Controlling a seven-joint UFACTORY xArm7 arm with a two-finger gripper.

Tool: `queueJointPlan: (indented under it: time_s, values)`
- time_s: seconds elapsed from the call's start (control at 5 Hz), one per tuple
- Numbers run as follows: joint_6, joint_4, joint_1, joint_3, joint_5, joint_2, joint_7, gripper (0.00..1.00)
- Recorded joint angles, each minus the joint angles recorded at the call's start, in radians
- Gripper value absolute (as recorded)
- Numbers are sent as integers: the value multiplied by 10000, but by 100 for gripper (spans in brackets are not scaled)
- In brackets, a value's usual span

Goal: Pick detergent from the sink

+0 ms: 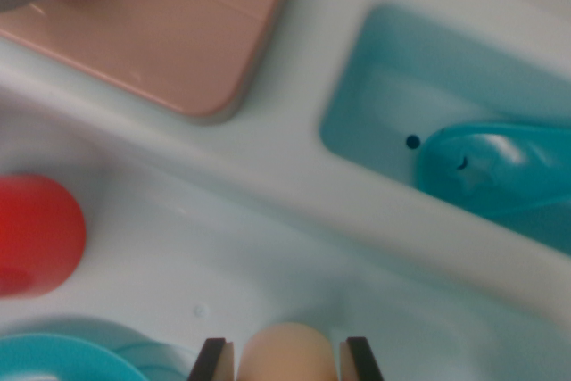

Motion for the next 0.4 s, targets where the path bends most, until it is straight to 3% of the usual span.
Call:
queueJointPlan:
  time_s: [0.4]
  values:
    - [182, 117, 2, 0, -15, -66, 11, 100]
